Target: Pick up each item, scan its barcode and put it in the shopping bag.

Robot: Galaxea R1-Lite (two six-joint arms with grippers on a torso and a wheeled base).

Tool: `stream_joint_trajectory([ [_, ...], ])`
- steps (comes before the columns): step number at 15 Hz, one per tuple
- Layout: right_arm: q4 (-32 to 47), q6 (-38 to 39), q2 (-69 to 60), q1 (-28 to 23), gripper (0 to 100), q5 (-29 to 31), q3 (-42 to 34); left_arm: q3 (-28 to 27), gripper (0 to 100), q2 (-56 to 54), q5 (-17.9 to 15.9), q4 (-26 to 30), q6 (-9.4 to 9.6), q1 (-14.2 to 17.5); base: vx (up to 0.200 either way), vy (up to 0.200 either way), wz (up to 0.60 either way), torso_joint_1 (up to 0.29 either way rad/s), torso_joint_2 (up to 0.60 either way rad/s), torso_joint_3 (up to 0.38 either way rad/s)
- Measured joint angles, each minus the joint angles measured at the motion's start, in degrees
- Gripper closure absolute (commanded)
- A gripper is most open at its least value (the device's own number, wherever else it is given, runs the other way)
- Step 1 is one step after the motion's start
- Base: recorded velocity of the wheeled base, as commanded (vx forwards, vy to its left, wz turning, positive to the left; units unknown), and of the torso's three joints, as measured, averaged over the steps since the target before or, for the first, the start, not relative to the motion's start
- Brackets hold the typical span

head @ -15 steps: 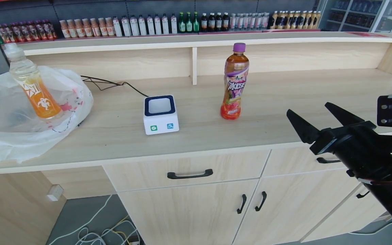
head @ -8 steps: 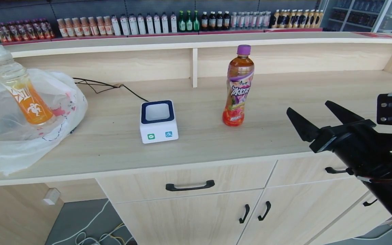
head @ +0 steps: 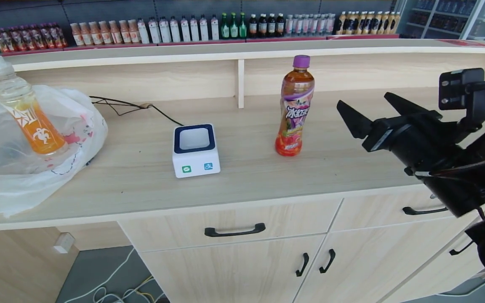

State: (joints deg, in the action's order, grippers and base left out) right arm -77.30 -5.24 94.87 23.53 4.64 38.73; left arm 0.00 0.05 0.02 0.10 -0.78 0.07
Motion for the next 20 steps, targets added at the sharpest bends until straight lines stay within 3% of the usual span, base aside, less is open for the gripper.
stream_joint_trajectory([
  [3,14.43,0.76,-0.24,1.02,0,-0.73,9.14,0.00,0,0.00,0.02,0.00,0.00,0.00,0.000,0.000,0.00,0.000,0.00,0.000],
  [8,25.08,1.01,-0.44,6.57,0,-0.49,16.20,0.00,0,0.00,-0.02,0.00,0.13,-0.02,0.000,0.000,0.00,0.000,0.00,0.000],
  [20,23.74,2.56,7.62,9.19,0,1.26,20.91,0.00,0,0.00,0.02,0.00,0.18,0.00,0.000,0.000,0.00,0.000,0.00,0.000],
])
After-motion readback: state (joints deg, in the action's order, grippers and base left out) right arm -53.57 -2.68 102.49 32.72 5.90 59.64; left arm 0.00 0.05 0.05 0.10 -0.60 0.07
